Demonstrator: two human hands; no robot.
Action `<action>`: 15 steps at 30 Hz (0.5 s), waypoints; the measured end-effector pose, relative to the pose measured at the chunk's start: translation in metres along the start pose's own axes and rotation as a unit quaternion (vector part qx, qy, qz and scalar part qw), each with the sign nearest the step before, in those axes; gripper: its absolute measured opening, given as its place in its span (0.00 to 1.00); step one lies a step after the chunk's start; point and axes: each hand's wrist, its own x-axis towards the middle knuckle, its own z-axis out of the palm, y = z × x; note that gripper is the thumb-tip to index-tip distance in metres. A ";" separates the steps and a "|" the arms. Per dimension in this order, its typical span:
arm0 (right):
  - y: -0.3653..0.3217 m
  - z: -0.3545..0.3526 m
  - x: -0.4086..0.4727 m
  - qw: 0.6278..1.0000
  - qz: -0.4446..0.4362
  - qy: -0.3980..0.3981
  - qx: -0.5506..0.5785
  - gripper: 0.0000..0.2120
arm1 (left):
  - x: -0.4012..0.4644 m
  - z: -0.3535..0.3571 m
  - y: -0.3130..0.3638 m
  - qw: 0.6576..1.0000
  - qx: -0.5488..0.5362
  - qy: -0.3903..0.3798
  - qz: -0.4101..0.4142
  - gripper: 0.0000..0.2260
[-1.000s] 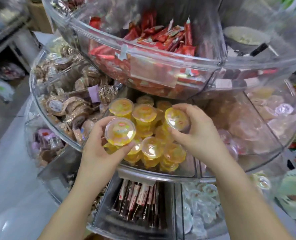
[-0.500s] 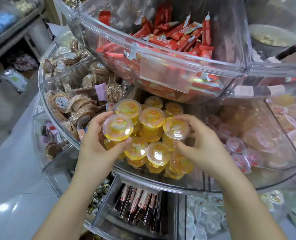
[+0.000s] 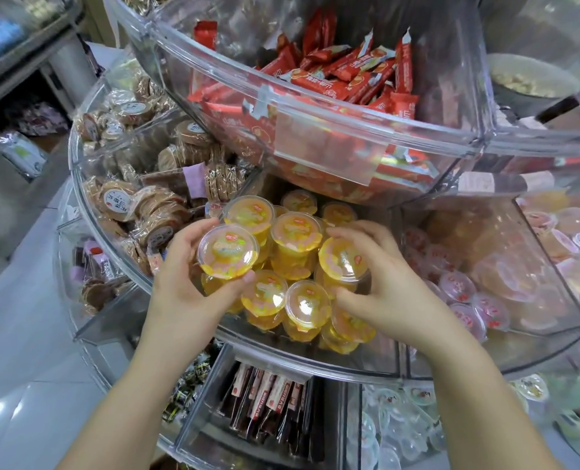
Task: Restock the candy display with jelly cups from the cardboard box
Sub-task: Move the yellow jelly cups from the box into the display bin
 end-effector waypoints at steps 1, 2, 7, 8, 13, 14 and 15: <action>-0.001 0.002 0.000 1.000 0.008 0.019 0.005 0.30 | 0.000 0.000 0.000 1.000 0.001 -0.001 0.000 0.29; -0.003 0.004 0.001 0.999 0.016 0.045 0.002 0.30 | 0.000 0.000 0.000 1.000 0.001 -0.002 0.000 0.29; -0.009 0.004 0.003 0.995 -0.005 0.086 -0.048 0.29 | -0.001 -0.002 -0.002 1.000 0.001 0.000 -0.006 0.29; -0.009 0.000 0.002 0.997 -0.009 0.060 -0.041 0.31 | -0.001 -0.003 -0.002 1.000 0.002 0.000 -0.007 0.29; -0.004 -0.006 0.005 0.999 -0.019 -0.015 -0.032 0.32 | 0.000 -0.003 -0.005 1.000 0.007 -0.001 -0.012 0.30; -0.005 -0.005 0.005 0.999 -0.017 -0.002 -0.032 0.31 | 0.000 -0.003 -0.006 1.000 0.011 -0.001 -0.012 0.30; -0.005 -0.004 0.006 0.999 -0.019 0.017 -0.031 0.31 | 0.000 -0.004 -0.006 1.000 0.016 0.000 -0.011 0.30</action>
